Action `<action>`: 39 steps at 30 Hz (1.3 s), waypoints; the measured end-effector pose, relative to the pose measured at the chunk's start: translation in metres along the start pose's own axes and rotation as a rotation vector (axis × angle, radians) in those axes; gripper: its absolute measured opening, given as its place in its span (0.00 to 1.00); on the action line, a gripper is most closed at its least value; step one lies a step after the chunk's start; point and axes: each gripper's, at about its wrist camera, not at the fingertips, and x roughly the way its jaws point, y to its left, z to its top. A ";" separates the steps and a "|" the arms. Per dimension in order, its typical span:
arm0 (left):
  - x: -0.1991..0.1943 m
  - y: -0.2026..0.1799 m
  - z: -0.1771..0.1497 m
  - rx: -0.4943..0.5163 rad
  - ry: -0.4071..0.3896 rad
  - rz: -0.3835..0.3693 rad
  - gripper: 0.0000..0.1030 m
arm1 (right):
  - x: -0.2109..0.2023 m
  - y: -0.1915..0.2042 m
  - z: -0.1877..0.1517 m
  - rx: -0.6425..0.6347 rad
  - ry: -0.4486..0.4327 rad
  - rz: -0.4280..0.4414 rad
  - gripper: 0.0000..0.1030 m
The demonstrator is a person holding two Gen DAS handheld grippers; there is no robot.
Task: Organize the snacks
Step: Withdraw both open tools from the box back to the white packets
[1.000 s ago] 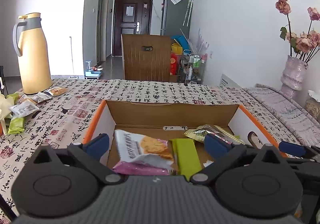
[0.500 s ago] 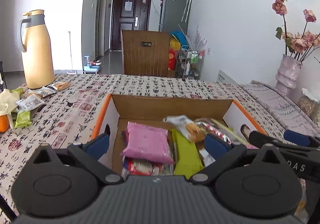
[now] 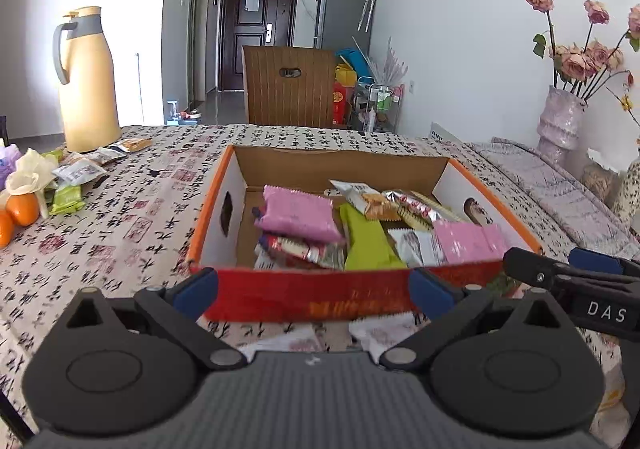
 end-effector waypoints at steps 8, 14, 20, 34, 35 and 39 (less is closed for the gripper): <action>-0.031 0.001 -0.029 0.035 -0.011 0.020 1.00 | -0.029 0.006 -0.027 -0.013 0.040 0.022 0.94; -0.046 0.010 -0.050 0.028 -0.004 0.030 1.00 | -0.047 0.013 -0.050 -0.027 0.071 0.039 0.94; -0.060 0.021 -0.061 -0.004 -0.016 0.029 1.00 | -0.063 0.019 -0.070 -0.012 0.095 0.070 0.95; -0.076 0.036 -0.086 -0.015 -0.007 0.045 1.00 | -0.081 0.038 -0.094 -0.033 0.120 0.076 1.00; -0.077 0.037 -0.087 -0.018 -0.007 0.046 1.00 | -0.082 0.039 -0.096 -0.034 0.120 0.077 1.00; -0.082 0.040 -0.091 -0.022 -0.009 0.044 1.00 | -0.086 0.044 -0.099 -0.042 0.118 0.081 1.00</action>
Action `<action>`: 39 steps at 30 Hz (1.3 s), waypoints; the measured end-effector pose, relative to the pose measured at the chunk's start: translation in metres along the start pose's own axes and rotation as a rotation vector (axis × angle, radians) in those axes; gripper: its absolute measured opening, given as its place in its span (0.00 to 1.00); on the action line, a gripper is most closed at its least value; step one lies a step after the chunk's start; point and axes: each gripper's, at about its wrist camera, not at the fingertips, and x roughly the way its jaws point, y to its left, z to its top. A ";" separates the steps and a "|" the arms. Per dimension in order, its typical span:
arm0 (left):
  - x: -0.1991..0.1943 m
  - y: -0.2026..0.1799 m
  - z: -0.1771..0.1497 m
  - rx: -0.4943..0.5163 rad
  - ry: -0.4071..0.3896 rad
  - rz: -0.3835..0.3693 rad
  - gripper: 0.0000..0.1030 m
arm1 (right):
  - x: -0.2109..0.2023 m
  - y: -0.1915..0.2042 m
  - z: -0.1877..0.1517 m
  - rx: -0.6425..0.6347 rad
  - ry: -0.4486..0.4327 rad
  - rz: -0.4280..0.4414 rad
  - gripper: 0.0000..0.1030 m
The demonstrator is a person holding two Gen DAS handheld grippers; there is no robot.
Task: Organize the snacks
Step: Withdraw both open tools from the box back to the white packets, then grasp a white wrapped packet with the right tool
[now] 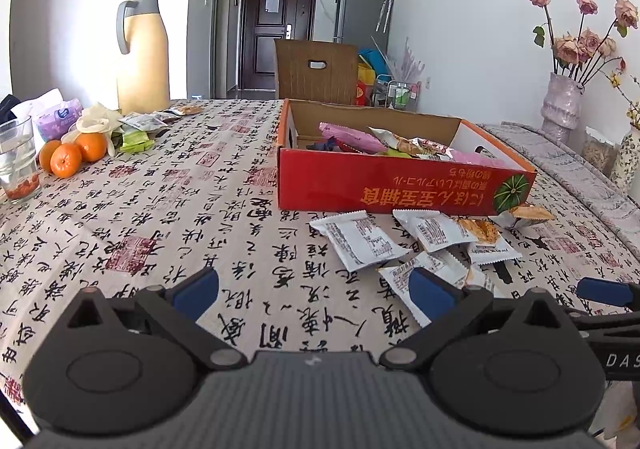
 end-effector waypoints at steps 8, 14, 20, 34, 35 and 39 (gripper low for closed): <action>-0.004 0.011 -0.003 -0.021 -0.001 0.020 1.00 | -0.001 0.013 0.000 -0.028 -0.001 0.012 1.00; -0.003 0.021 -0.005 -0.024 0.001 0.032 1.00 | 0.005 0.027 -0.001 -0.056 0.018 0.024 1.00; -0.001 0.028 -0.006 -0.022 0.007 0.040 1.00 | 0.020 0.037 -0.001 -0.089 0.053 0.025 1.00; 0.007 0.028 -0.009 -0.013 0.036 0.031 1.00 | 0.055 0.042 0.002 -0.118 0.108 0.032 0.76; 0.008 0.027 -0.009 -0.011 0.038 0.030 1.00 | 0.054 0.042 0.002 -0.119 0.104 0.034 0.74; 0.010 0.025 -0.010 -0.008 0.044 0.025 1.00 | 0.052 0.038 0.002 -0.104 0.089 0.061 0.51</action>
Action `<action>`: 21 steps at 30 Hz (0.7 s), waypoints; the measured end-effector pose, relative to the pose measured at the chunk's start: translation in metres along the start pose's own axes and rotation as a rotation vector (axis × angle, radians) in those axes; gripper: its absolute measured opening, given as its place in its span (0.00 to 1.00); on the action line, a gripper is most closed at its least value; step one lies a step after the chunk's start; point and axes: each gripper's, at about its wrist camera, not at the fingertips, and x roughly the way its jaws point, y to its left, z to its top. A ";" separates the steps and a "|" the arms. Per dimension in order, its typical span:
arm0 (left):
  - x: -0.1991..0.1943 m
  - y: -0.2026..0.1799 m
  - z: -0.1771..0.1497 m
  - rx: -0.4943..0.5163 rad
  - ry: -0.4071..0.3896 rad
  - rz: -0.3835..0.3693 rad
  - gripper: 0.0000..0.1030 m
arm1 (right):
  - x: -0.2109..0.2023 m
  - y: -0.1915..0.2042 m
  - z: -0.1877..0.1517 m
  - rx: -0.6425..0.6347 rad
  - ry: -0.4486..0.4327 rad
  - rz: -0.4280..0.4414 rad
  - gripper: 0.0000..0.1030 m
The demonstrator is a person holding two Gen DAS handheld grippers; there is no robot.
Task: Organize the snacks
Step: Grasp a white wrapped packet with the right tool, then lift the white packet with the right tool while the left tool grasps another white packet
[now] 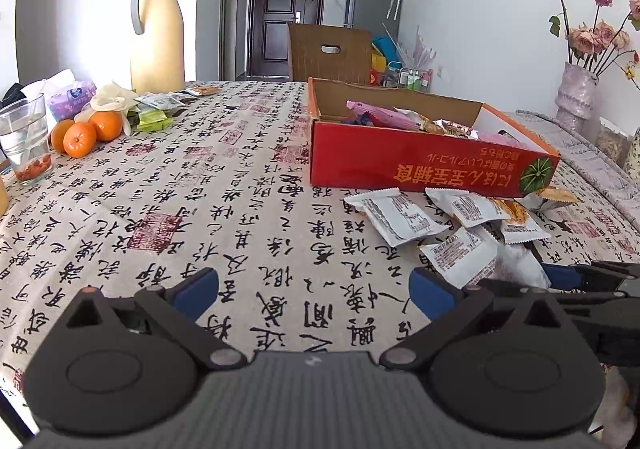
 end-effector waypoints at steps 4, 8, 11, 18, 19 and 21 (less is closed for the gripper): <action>0.002 -0.001 0.000 -0.002 0.007 0.003 1.00 | -0.002 -0.003 0.000 0.005 -0.010 0.010 0.43; 0.003 -0.002 0.001 0.000 0.008 0.003 1.00 | -0.006 -0.006 0.000 0.014 -0.026 0.013 0.37; 0.004 -0.005 0.002 0.003 0.010 0.002 1.00 | -0.009 -0.009 0.000 0.024 -0.041 0.012 0.37; 0.007 -0.013 0.005 0.022 0.013 0.000 1.00 | -0.019 -0.022 0.001 0.053 -0.088 -0.005 0.36; 0.008 -0.014 0.005 0.026 0.013 -0.001 1.00 | -0.021 -0.025 0.002 0.060 -0.094 -0.011 0.36; 0.010 -0.019 0.007 0.035 0.014 -0.005 1.00 | -0.023 -0.031 0.002 0.073 -0.104 -0.027 0.36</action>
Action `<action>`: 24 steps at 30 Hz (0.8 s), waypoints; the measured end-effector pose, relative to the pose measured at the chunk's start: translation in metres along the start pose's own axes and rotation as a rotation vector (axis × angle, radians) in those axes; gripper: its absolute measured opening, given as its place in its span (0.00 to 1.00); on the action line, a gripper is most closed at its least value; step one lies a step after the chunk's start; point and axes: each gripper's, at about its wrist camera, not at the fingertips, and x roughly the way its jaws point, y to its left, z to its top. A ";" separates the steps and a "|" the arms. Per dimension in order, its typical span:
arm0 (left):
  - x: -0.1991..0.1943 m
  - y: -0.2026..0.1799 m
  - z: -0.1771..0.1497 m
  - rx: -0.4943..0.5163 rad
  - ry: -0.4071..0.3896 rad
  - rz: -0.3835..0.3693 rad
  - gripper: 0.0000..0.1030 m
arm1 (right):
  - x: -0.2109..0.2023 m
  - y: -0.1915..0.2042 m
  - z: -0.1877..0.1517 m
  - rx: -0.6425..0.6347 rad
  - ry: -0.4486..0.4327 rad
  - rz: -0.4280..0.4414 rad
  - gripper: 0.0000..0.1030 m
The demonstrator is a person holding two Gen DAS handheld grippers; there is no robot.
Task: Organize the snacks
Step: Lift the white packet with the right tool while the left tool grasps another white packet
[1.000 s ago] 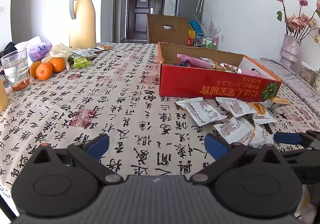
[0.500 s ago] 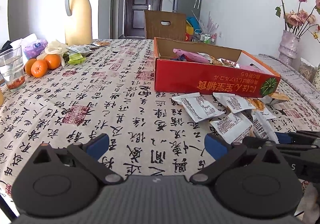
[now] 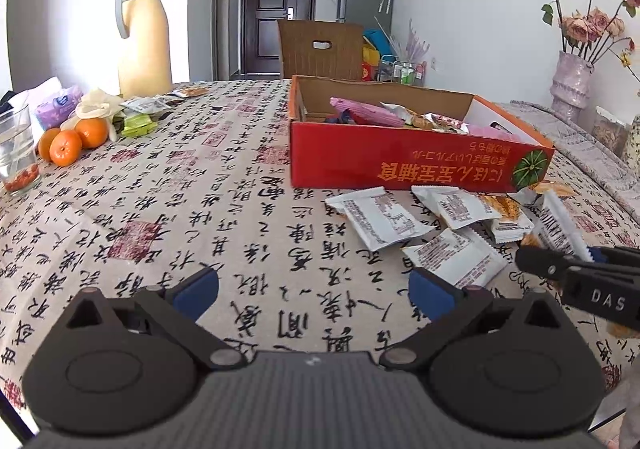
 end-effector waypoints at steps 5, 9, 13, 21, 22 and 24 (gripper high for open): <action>0.008 -0.012 0.007 0.021 0.002 -0.007 1.00 | -0.005 -0.020 0.001 0.034 -0.020 -0.040 0.36; 0.019 -0.021 0.018 0.027 0.009 0.003 1.00 | -0.007 -0.035 0.001 0.058 -0.029 -0.066 0.36; 0.032 -0.029 0.034 0.035 0.014 0.021 1.00 | -0.009 -0.048 0.002 0.076 -0.042 -0.091 0.36; 0.071 -0.045 0.057 0.040 0.092 0.072 1.00 | -0.008 -0.074 0.006 0.100 -0.068 -0.149 0.36; 0.076 -0.046 0.058 0.035 0.105 0.077 1.00 | -0.008 -0.077 0.007 0.103 -0.070 -0.155 0.37; 0.085 -0.049 0.060 0.026 0.130 0.088 1.00 | -0.007 -0.082 0.008 0.109 -0.073 -0.164 0.37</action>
